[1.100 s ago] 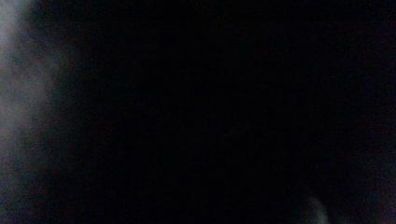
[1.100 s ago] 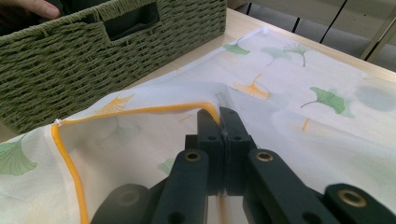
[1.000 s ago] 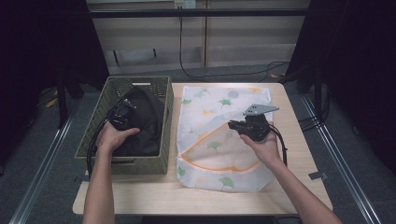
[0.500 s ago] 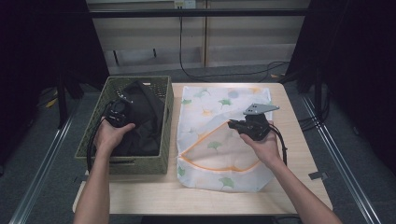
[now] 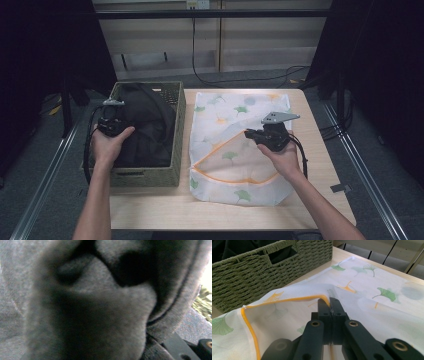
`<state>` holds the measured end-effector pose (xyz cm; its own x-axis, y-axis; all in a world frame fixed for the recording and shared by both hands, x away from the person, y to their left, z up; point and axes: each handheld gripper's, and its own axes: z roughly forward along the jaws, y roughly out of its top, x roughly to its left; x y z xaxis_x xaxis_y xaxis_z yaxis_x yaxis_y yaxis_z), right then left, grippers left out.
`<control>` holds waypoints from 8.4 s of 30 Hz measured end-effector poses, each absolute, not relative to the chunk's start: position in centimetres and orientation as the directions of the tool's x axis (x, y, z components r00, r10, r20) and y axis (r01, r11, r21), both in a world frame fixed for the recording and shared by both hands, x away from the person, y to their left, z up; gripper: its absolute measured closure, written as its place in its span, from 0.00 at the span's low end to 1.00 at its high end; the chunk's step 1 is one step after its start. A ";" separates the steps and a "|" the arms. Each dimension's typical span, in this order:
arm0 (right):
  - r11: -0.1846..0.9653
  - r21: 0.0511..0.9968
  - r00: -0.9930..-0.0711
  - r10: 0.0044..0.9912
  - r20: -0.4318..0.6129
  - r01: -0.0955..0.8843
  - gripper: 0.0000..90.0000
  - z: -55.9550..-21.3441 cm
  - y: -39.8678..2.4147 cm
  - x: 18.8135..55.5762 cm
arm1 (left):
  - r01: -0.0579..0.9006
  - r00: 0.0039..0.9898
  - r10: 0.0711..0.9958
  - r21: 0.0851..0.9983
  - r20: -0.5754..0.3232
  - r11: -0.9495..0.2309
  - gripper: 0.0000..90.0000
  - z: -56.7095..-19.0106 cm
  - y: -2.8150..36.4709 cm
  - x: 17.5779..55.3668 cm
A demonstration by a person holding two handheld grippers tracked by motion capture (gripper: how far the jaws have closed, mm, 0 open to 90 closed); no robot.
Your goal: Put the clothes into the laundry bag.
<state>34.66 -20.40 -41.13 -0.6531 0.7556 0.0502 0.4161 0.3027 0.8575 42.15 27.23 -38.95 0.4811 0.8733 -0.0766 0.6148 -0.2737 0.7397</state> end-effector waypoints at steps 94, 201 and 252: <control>0.267 0.862 -0.640 0.764 0.083 0.431 0.99 -41.1 -20.8 34.5 | -0.060 0.592 0.805 0.998 0.026 0.011 0.75 -20.0 27.5 30.7; 0.224 0.865 -0.681 0.713 0.167 0.448 0.99 -40.7 -20.0 36.5 | 0.021 0.914 0.407 0.999 -0.005 -0.033 0.74 -35.4 8.4 26.1; 0.289 0.876 -0.683 0.727 0.062 0.387 0.99 -37.9 -20.3 32.7 | 0.291 0.903 0.419 0.852 -0.094 -0.434 0.60 -49.5 0.9 27.5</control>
<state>32.71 -20.26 -37.86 -0.6834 0.7274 0.0618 0.3868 0.2890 0.8757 27.47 0.89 -49.48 0.9029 0.4194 -0.0943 0.2908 -0.4344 0.8525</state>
